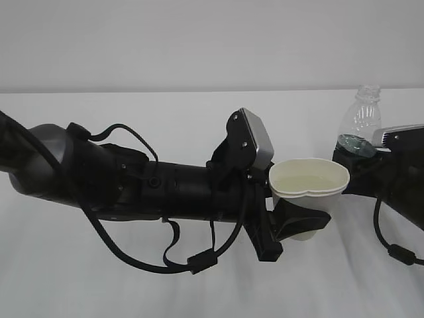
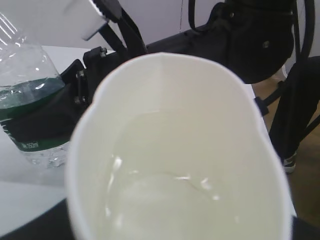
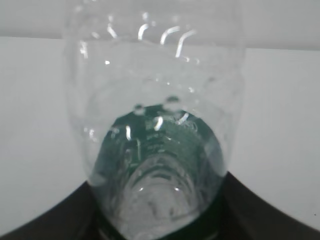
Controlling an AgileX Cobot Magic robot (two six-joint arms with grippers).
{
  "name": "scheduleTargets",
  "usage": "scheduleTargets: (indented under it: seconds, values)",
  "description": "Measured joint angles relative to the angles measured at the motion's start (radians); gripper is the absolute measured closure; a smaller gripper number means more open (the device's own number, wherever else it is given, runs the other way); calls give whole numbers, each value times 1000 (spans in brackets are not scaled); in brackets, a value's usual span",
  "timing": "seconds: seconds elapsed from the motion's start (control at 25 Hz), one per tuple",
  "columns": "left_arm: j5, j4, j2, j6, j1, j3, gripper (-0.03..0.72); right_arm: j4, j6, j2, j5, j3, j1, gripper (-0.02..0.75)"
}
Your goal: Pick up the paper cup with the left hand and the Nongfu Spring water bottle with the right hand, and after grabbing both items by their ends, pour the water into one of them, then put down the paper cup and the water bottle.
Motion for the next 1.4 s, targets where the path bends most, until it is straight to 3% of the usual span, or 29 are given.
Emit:
scheduleTargets:
  seconds: [1.4]
  values:
    - [0,0,0,12,0,0,307,46,-2,175,-13,-209,0,381]
